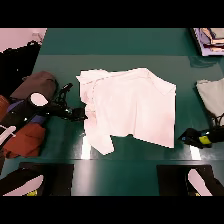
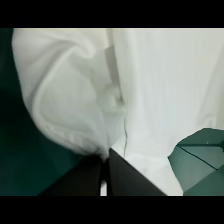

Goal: Fold the shirts.

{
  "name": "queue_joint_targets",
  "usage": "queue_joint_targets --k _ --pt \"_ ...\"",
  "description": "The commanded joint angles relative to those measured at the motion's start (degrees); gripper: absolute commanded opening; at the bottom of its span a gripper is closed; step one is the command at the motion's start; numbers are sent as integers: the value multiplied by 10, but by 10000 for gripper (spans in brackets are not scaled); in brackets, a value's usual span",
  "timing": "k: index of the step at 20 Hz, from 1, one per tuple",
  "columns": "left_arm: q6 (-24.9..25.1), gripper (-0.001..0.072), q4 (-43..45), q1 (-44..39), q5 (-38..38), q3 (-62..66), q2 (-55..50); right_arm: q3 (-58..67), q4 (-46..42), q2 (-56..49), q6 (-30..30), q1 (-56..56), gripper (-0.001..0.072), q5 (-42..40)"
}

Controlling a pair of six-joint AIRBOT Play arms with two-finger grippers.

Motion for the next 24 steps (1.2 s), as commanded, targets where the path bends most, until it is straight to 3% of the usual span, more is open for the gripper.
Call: queue_joint_targets --k 1,8,9,10,13,18,24 --pt "1 26 0 0 7 7 0 -46 19 -4 3 32 435 -37" --pt "2 26 0 0 1 7 0 -4 28 -134 17 126 423 -74" --pt "2 26 0 0 -2 7 0 3 28 -148 17 140 351 -75" --pt "2 26 1 0 -5 8 1 9 28 -158 17 152 229 -75" --pt "-3 26 31 5 -26 32 30 34 27 -159 16 191 49 -75" --pt "-4 26 44 79 -118 155 145 163 28 -60 22 205 14 -77" --pt "-5 27 44 156 -169 454 224 461 28 55 22 150 14 -122"
